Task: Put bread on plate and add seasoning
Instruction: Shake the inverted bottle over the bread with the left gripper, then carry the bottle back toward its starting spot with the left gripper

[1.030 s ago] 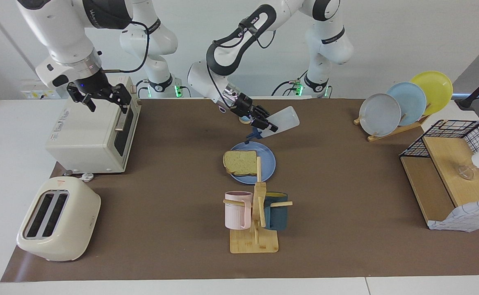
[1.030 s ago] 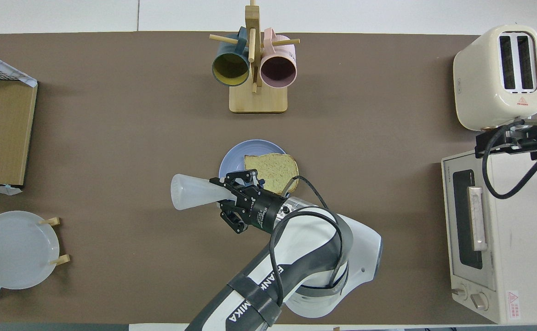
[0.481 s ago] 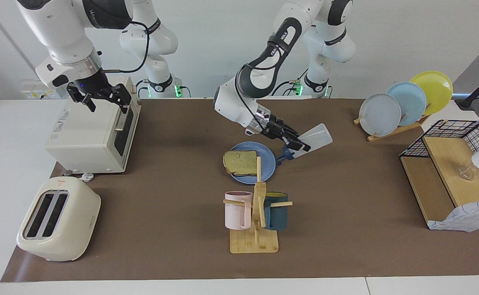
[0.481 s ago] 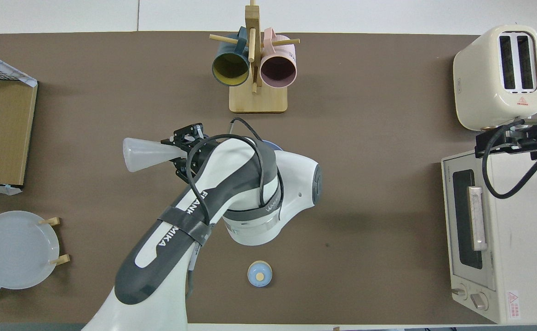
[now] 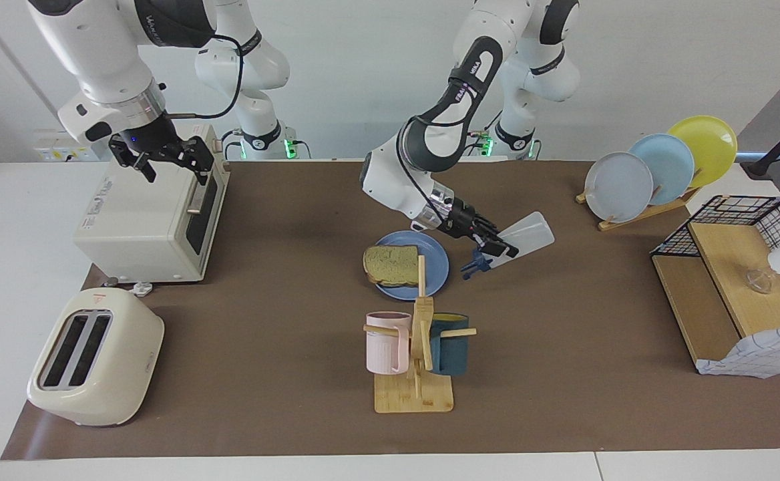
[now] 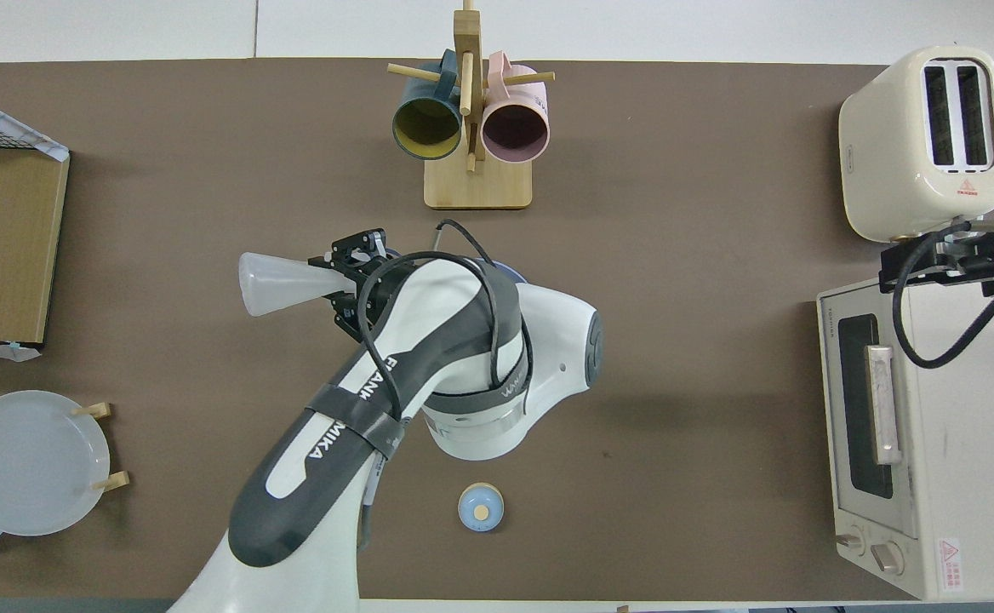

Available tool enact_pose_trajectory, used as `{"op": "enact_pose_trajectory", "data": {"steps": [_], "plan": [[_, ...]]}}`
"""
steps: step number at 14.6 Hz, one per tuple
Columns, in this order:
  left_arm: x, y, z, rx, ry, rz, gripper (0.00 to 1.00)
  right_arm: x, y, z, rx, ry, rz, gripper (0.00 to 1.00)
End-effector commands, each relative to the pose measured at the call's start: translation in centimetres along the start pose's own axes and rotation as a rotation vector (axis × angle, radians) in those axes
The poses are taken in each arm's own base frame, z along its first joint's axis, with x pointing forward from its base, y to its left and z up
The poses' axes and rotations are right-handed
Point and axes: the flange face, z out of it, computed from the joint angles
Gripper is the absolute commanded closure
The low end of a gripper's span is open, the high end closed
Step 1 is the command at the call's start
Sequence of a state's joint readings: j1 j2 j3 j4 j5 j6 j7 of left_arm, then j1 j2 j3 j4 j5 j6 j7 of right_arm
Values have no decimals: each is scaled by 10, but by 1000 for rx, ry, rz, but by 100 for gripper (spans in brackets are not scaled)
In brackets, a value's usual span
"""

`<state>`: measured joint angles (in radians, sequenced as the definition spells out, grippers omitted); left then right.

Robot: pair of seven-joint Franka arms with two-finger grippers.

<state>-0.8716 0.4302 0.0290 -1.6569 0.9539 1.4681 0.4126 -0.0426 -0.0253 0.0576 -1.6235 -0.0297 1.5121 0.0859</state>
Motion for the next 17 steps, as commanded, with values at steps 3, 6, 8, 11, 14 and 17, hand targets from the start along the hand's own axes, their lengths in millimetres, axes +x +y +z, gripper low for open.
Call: {"op": "enact_pose_trajectory", "data": {"steps": [3, 6, 8, 11, 14, 17], "plan": [[7, 57, -84, 37, 13, 62, 100, -3, 4, -3, -15, -4, -20, 0], [7, 66, -95, 36, 19, 71, 100, -3, 4, -3, -15, -4, -20, 0], [7, 61, -85, 23, 15, 65, 100, -3, 4, -3, -15, -4, -20, 0], [4, 35, -49, -23, 1, 34, 100, -3, 4, -3, -15, -4, -20, 0], [2, 7, -6, -69, 17, -6, 100, -3, 4, -3, -15, -4, -20, 0], [-4, -16, 33, -111, 23, -86, 100, -3, 4, -3, -15, -4, -20, 0]]}}
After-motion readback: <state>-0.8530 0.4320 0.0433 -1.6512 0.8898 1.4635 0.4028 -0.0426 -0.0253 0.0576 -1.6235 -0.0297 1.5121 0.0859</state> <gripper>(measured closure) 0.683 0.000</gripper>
